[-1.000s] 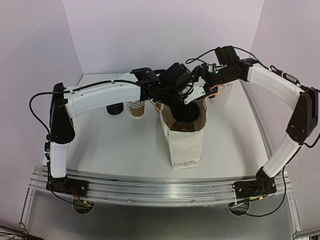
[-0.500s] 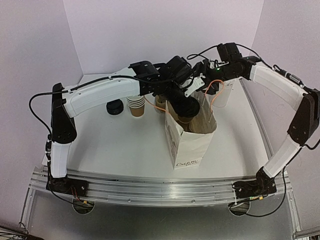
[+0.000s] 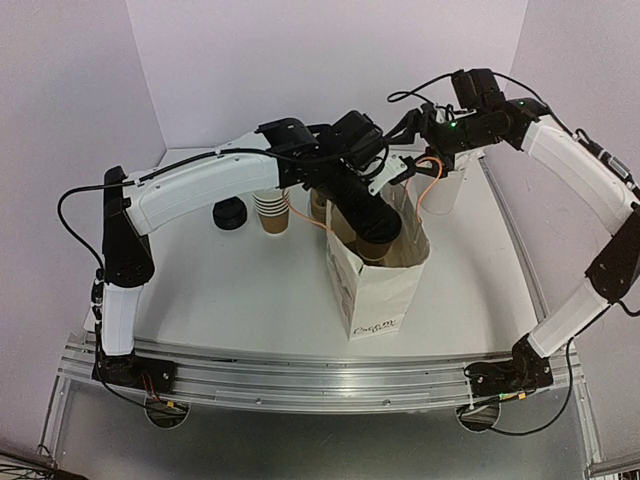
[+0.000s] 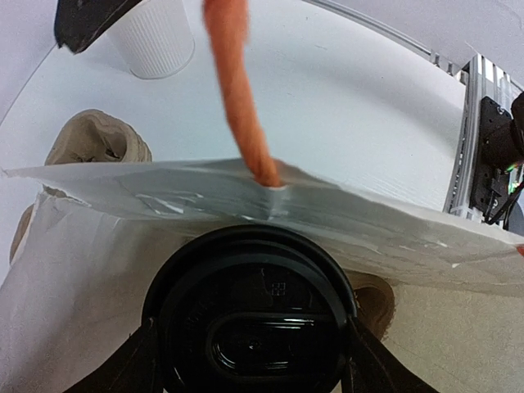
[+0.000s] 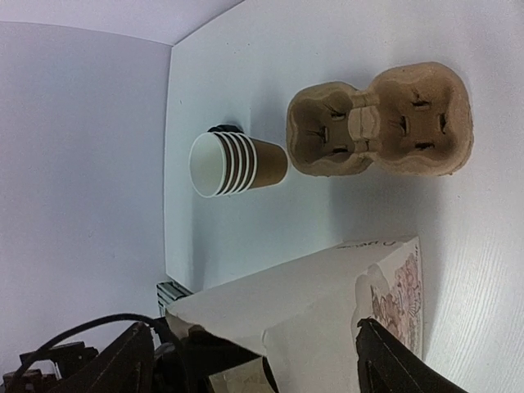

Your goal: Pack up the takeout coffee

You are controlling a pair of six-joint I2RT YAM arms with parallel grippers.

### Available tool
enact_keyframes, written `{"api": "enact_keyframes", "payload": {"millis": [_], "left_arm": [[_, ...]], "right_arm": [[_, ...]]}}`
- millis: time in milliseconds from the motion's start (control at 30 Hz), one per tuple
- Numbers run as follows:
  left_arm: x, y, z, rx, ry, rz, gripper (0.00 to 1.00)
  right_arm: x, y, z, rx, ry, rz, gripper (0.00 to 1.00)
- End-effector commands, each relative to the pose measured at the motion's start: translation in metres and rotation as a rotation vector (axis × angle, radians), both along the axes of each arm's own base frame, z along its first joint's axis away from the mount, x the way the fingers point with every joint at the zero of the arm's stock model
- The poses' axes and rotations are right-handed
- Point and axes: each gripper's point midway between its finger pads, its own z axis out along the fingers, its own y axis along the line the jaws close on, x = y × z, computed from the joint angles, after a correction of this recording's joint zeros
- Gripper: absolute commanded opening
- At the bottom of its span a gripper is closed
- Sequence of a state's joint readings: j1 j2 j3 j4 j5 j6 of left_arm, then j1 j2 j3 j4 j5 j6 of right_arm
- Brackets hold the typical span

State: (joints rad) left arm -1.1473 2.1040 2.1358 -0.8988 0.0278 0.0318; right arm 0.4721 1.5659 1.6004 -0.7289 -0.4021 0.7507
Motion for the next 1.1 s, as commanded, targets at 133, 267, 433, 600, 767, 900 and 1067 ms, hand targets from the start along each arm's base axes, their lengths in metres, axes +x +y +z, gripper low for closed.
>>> {"api": "enact_keyframes", "payload": {"millis": [133, 267, 433, 600, 767, 900, 1067], "left_arm": [[-0.039, 0.01, 0.001, 0.001, 0.05, -0.188, 0.18], [-0.052, 0.016, 0.007, -0.009, 0.076, -0.243, 0.18], [-0.058, 0.014, 0.026, -0.022, 0.062, -0.279, 0.18], [-0.065, 0.005, 0.053, -0.061, 0.04, -0.312, 0.18], [-0.075, 0.006, 0.056, -0.057, 0.101, -0.314, 0.18], [-0.075, 0.006, 0.055, -0.07, 0.106, -0.296, 0.18], [-0.049, 0.008, 0.058, -0.056, -0.054, -0.242, 0.18]], "right_arm": [[-0.041, -0.015, -0.005, -0.051, 0.052, 0.034, 0.8], [-0.019, -0.007, -0.007, -0.079, 0.017, 0.046, 0.82], [0.014, 0.015, -0.015, -0.059, 0.022, 0.065, 0.83], [0.042, 0.017, -0.009, -0.043, -0.021, 0.036, 0.83], [0.043, 0.023, -0.017, -0.02, 0.011, 0.049, 0.81], [0.026, 0.025, -0.032, -0.037, 0.042, 0.066, 0.81], [-0.003, 0.033, -0.045, -0.032, 0.086, 0.124, 0.81]]}}
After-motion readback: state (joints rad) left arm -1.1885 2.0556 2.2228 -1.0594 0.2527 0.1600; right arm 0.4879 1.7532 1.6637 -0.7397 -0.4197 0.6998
